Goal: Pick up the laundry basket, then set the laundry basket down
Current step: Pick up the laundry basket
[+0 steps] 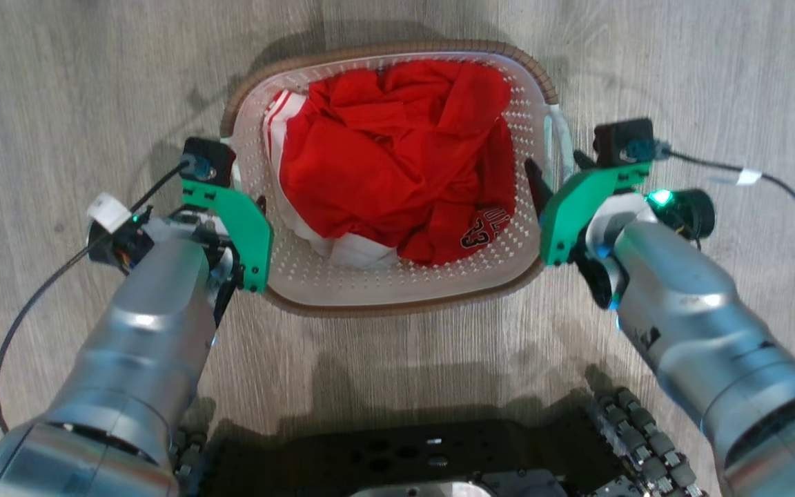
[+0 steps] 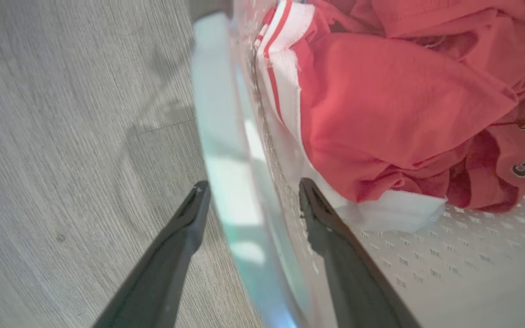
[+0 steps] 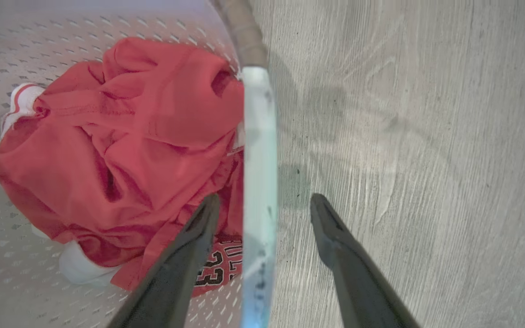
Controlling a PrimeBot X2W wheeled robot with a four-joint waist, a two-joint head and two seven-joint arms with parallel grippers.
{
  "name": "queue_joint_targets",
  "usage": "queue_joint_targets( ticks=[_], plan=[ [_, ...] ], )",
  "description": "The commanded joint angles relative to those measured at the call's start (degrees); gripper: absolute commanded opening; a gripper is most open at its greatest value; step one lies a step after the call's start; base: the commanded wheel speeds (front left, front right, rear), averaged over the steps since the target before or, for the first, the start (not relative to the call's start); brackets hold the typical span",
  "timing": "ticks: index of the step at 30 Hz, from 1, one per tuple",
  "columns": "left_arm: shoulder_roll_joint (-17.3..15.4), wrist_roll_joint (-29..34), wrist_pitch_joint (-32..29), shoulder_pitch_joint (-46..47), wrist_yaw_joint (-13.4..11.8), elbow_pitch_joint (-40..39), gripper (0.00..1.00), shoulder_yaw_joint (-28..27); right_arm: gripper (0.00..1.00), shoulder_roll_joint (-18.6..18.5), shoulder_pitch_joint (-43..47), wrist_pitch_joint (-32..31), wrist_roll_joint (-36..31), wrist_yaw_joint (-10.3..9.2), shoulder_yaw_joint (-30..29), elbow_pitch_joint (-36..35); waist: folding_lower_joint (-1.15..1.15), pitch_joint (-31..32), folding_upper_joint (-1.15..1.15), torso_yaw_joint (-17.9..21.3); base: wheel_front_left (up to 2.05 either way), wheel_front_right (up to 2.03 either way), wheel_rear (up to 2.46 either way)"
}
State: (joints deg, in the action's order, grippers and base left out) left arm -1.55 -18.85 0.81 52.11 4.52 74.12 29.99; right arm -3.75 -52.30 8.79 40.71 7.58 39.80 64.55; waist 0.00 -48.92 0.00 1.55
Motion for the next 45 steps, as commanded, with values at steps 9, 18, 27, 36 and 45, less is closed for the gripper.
queue_joint_targets(
  ticks=[9, 18, 27, 36, 45],
  plan=[
    [-1.32, -1.30, -0.97, 0.45, -0.82, -0.20, 1.00, 0.91, 1.00, 0.85, -0.34, -1.13, 3.47, -0.09, 3.66, 1.65, 0.00, -2.49, 0.00, -0.11, 0.00, 0.00, 0.00],
    [-1.32, -2.88, -1.14, 0.96, -0.87, -0.18, 1.00, 1.73, 1.00, 0.86, -1.91, -0.93, 5.77, -0.09, 6.44, 2.87, 0.00, -3.86, 0.00, -0.14, 0.00, 0.00, 0.00],
    [-1.32, -5.09, -0.02, 1.68, -1.85, -0.17, 1.00, 2.73, 1.00, 0.87, -3.42, -0.58, 7.93, -0.09, 8.42, 3.81, 0.00, -4.74, 0.00, -0.30, 0.00, 0.00, 0.00],
    [-1.32, -7.55, -0.38, 1.35, -0.81, -0.46, 0.00, 4.87, 0.00, 0.87, -3.83, -2.15, 10.36, -0.09, 10.09, 4.52, 0.00, -4.43, 0.00, -0.73, 0.00, 0.00, 0.00],
    [-1.32, -9.56, -1.58, 0.71, -0.42, -0.47, 0.00, 7.34, 0.00, 0.71, -3.53, -2.61, 12.14, -0.09, 12.03, 4.76, 0.00, -2.95, 0.00, -0.98, 0.00, 0.00, 0.00]
  ],
)
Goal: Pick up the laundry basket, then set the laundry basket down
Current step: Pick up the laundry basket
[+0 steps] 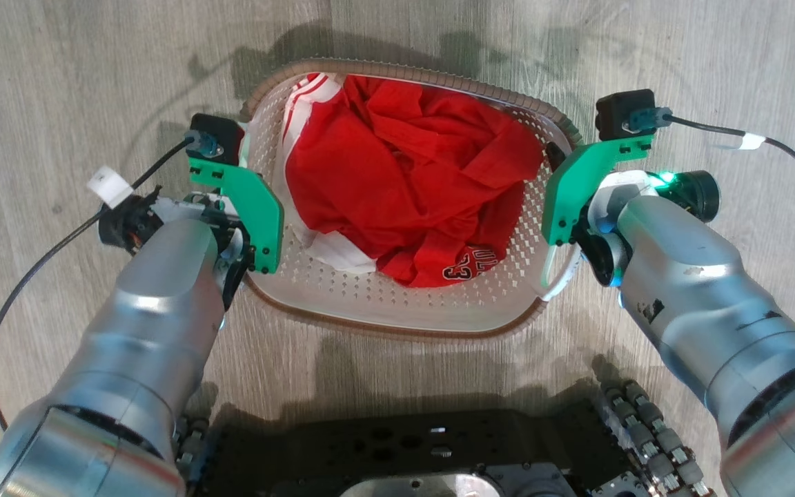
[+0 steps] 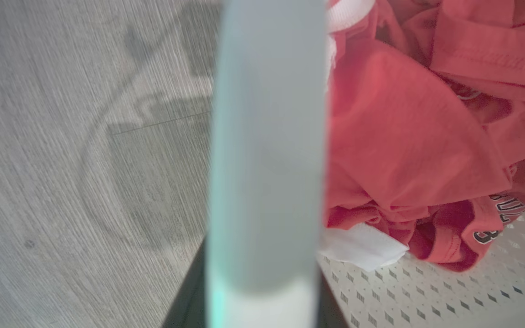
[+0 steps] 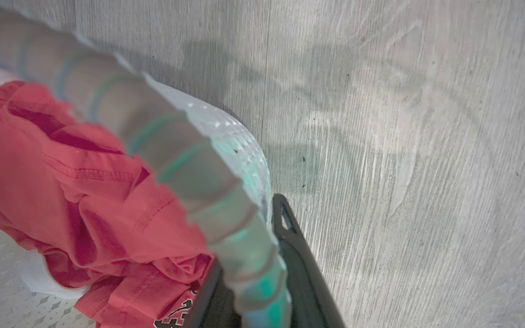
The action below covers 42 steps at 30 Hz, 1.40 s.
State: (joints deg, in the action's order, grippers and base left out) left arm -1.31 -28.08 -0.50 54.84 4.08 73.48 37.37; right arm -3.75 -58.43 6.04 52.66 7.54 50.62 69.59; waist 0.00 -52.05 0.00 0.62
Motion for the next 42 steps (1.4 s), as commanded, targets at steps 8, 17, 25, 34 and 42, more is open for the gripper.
queue_joint_targets(
  ticks=[8, 17, 25, 34, 42],
  plan=[
    [-1.56, -2.49, -0.68, -2.06, 0.42, -0.09, 0.00, 1.07, 0.00, 0.31, 2.81, 0.18, 1.25, -0.05, 2.77, -0.32, 0.00, 0.68, 0.00, -0.26, 0.00, 0.00, 0.00],
    [-1.56, -4.07, -3.48, -3.38, 2.01, -1.17, 0.00, 5.21, 0.00, -0.31, 2.58, -3.39, 2.41, -0.05, 5.95, -1.17, 0.00, 2.61, 0.00, -0.86, 0.00, 0.00, 0.00],
    [-1.56, -5.52, -8.29, -5.55, 3.30, -4.07, 0.00, 11.38, 0.00, -3.18, 2.14, -11.97, 4.37, -0.05, 10.90, -4.60, 0.00, 7.55, 0.00, -2.16, 0.00, 0.00, 0.00],
    [-1.56, -12.41, -14.79, -7.82, 3.39, -11.87, 0.00, 23.60, 0.00, -7.41, 4.18, -20.74, 9.16, -0.05, 16.49, -8.48, 0.00, 16.41, 0.00, -4.62, 0.00, 0.00, 0.00],
    [-3.41, -20.52, -19.98, -9.47, 3.40, -16.41, 0.00, 32.25, 0.00, -9.07, 6.76, -24.83, 12.99, -0.05, 19.56, -10.74, 0.00, 24.64, 0.00, -6.12, 0.00, 0.00, 0.00]
  ],
)
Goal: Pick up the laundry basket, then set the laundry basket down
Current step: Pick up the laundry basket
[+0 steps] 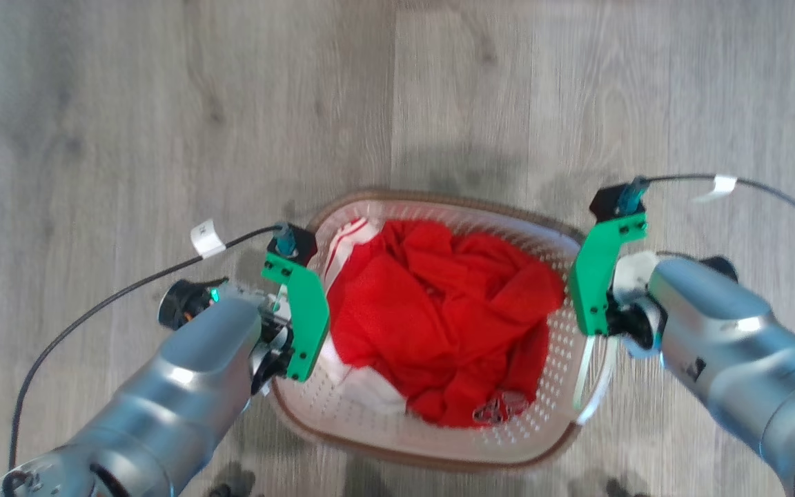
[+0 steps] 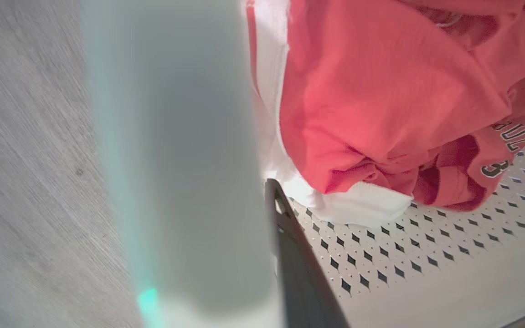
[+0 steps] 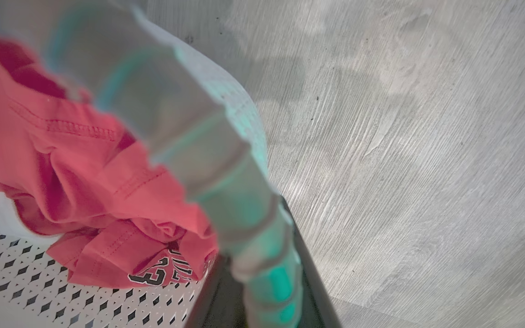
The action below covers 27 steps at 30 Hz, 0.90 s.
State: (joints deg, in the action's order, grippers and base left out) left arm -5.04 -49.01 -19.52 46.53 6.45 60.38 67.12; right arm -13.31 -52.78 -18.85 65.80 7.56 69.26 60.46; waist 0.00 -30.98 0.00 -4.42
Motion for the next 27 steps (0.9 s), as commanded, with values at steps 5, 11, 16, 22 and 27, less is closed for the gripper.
queue_joint_targets(
  ticks=[5, 11, 16, 22, 27],
  plan=[
    [-1.56, -2.96, -4.99, -2.52, 1.03, -6.66, 0.00, 5.26, 0.00, 0.44, 3.05, -1.97, 1.88, -0.08, 2.10, -2.87, 0.00, 8.48, 0.00, -1.93, 0.00, 0.00, 0.00],
    [-3.13, -4.86, -9.27, -4.43, 1.03, -10.22, 0.00, 6.06, 0.00, 0.35, 5.21, -4.74, 3.41, -0.08, 2.94, -3.24, 0.00, 13.48, 0.00, -2.91, 0.00, 0.00, 0.00],
    [-4.09, -5.02, -13.32, -6.52, 1.03, -13.26, 0.00, 6.20, 0.00, 0.19, 6.84, -6.12, 5.35, -0.08, 3.27, -3.50, 0.00, 18.14, 0.00, -3.92, 0.00, 0.00, 0.00],
    [-4.81, -5.03, -17.45, -9.21, 1.03, -16.23, 0.00, 6.22, 0.00, 0.18, 9.18, -8.80, 7.28, -0.08, 3.55, -3.04, 0.00, 23.37, 0.00, -4.82, 0.00, 0.00, 0.00],
    [-5.54, -5.72, -19.96, -10.92, 1.03, -18.29, 0.00, 6.22, 0.00, 0.24, 10.60, -10.93, 8.17, -0.08, 3.71, -2.66, 0.00, 26.99, 0.00, -5.25, 0.00, 0.00, 0.00]
  ],
)
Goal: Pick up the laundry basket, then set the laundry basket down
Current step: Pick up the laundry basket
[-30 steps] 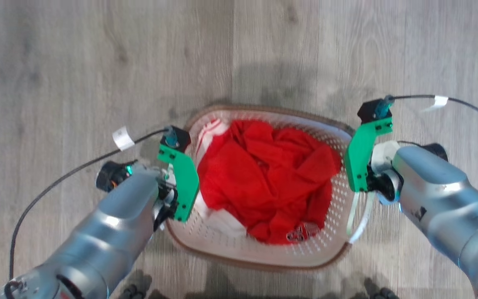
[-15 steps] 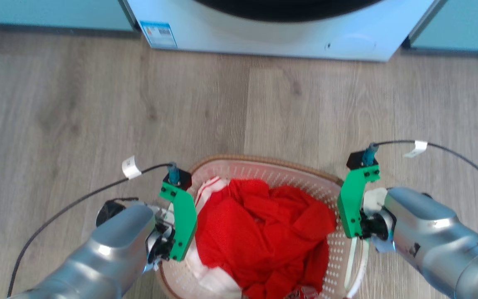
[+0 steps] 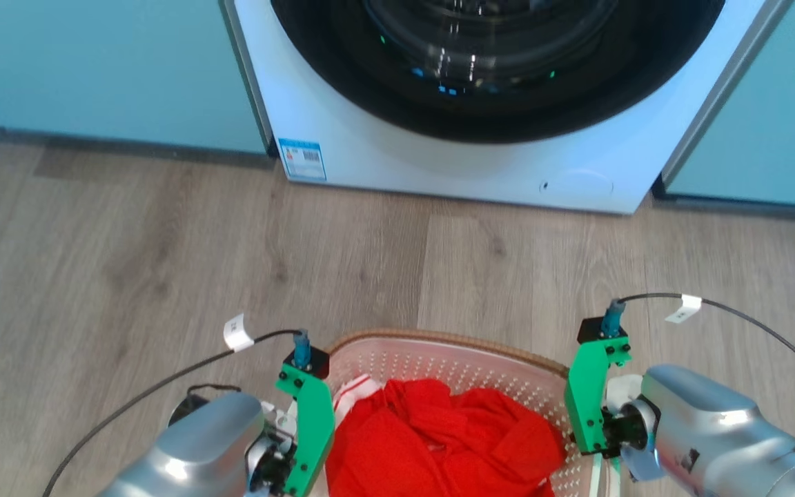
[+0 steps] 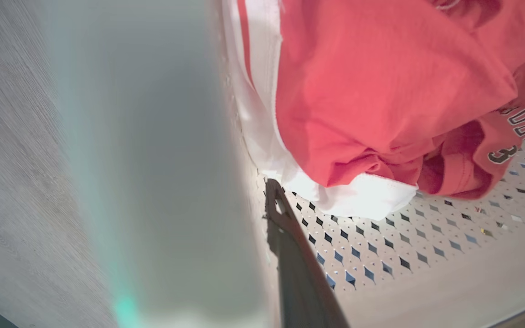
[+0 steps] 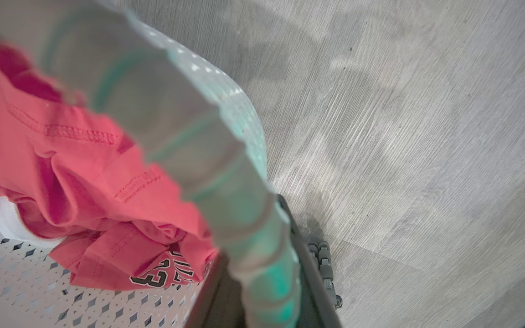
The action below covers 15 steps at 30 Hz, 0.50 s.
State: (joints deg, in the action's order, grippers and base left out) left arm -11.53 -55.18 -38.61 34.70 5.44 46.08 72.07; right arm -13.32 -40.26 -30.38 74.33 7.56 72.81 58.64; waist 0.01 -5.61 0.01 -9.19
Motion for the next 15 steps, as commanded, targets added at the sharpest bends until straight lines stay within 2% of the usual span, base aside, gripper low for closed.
queue_joint_targets(
  ticks=[1, 15],
  plan=[
    [0.81, 0.28, -1.23, 0.67, 2.04, -4.33, 0.00, 1.28, 0.00, 0.24, -1.80, 0.29, -0.20, -0.08, 0.18, -0.84, -0.01, 2.20, -0.01, -0.53, 0.00, 0.00, 0.00],
    [0.37, -2.26, -2.15, 0.17, 2.04, -5.43, 0.00, 1.28, 0.00, -0.53, -2.64, 1.55, 0.16, -0.08, 0.37, -2.22, -0.01, 4.26, -0.01, -1.00, 0.00, 0.00, 0.00]
  ],
)
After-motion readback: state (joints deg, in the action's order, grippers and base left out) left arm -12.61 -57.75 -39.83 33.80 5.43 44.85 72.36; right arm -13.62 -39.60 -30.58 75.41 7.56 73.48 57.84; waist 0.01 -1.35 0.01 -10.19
